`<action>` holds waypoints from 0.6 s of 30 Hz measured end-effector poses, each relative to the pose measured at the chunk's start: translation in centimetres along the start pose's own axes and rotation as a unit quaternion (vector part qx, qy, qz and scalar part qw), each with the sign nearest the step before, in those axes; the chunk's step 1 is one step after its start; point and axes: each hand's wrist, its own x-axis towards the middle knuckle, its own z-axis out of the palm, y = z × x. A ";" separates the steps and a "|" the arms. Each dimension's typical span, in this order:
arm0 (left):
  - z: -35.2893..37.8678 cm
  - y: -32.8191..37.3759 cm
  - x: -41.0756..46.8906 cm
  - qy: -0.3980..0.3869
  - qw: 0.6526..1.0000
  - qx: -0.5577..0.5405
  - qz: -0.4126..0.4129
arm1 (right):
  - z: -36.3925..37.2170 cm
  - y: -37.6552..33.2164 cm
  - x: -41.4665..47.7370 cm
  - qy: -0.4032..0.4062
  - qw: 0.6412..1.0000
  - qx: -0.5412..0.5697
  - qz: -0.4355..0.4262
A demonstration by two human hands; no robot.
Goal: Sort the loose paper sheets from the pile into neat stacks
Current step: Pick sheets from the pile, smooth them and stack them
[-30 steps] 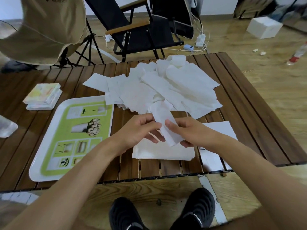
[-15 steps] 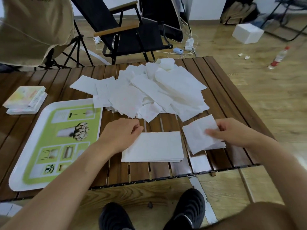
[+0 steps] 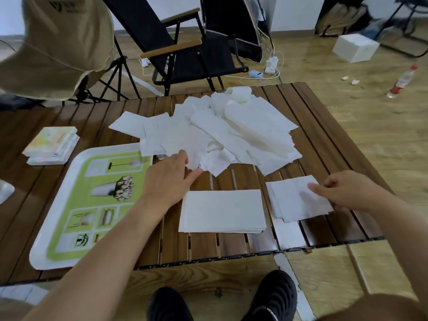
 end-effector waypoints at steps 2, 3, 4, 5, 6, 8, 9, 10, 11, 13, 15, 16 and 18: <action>0.8 0.5 0.4 0.011 0.999 0.044 -0.007 | -0.8 0.3 0.0 0.075 0.997 0.003 0.036; 1.3 0.7 0.6 0.013 0.998 0.065 0.000 | -1.1 0.3 0.0 0.104 0.993 0.021 0.043; 1.7 0.8 0.8 0.017 0.997 0.079 0.006 | -1.1 0.2 -0.1 0.120 0.991 0.038 0.040; 2.1 0.8 1.0 0.021 0.996 0.090 0.009 | -1.0 -0.1 -0.4 0.126 0.990 0.053 0.031; 2.4 0.7 1.2 0.026 0.994 0.101 0.013 | -0.8 -0.6 -0.6 0.124 0.990 0.066 0.019; 2.7 0.3 1.2 0.040 0.990 0.130 0.033 | -0.3 -1.9 -1.4 0.101 0.991 0.087 -0.012; 2.6 0.0 1.1 0.053 0.989 0.132 0.043 | -0.1 -2.6 -1.8 0.086 0.992 0.091 -0.030; 2.4 -0.3 0.9 0.066 0.988 0.124 0.058 | 0.1 -3.2 -2.2 0.073 0.992 0.090 -0.048; 2.1 -0.5 0.8 0.079 0.988 0.108 0.075 | 0.1 -4.0 -2.6 0.065 0.992 0.084 -0.066; 0.7 -0.7 0.6 0.092 0.990 0.026 0.101 | 0.4 -5.4 -3.1 0.060 0.990 0.075 -0.105; -1.4 0.0 0.3 0.071 0.989 -0.075 0.110 | 0.9 -6.7 -3.5 0.053 0.983 0.087 -0.154; -2.4 0.6 0.0 0.047 0.983 -0.137 0.111 | 1.3 -7.4 -3.6 0.048 0.977 0.105 -0.181; -4.1 1.7 -0.9 -0.014 0.948 -0.309 0.081 | 1.8 -8.5 -3.8 0.031 0.963 0.138 -0.231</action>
